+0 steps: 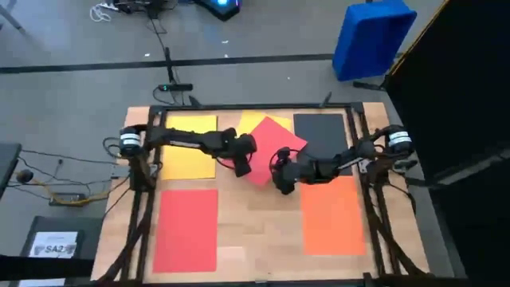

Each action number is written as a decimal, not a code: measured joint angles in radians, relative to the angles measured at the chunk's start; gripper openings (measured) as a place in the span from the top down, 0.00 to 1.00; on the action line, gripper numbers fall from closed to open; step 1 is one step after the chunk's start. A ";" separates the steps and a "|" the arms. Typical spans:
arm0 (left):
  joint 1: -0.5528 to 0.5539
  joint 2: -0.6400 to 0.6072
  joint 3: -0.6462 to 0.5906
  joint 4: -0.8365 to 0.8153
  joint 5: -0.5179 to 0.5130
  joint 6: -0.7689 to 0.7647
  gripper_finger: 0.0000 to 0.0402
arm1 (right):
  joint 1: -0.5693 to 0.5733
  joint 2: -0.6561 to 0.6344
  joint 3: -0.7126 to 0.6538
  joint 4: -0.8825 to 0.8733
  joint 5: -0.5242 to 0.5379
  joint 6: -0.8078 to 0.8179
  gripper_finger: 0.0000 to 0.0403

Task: Organize paper
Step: Put the red paper to the bottom center of the table

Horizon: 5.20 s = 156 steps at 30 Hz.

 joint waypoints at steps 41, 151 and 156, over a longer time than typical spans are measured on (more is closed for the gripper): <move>-0.297 -0.097 -0.312 0.335 -0.214 0.060 0.25 | -0.026 0.000 0.000 0.059 -0.057 0.026 1.00; -0.305 -0.103 -0.215 0.135 -0.301 0.064 1.00 | 0.000 -0.224 0.001 -0.149 -0.114 0.264 0.97; -0.321 -0.103 -0.117 0.012 -0.304 0.027 1.00 | 0.000 -0.366 0.000 -0.336 -0.120 0.354 0.83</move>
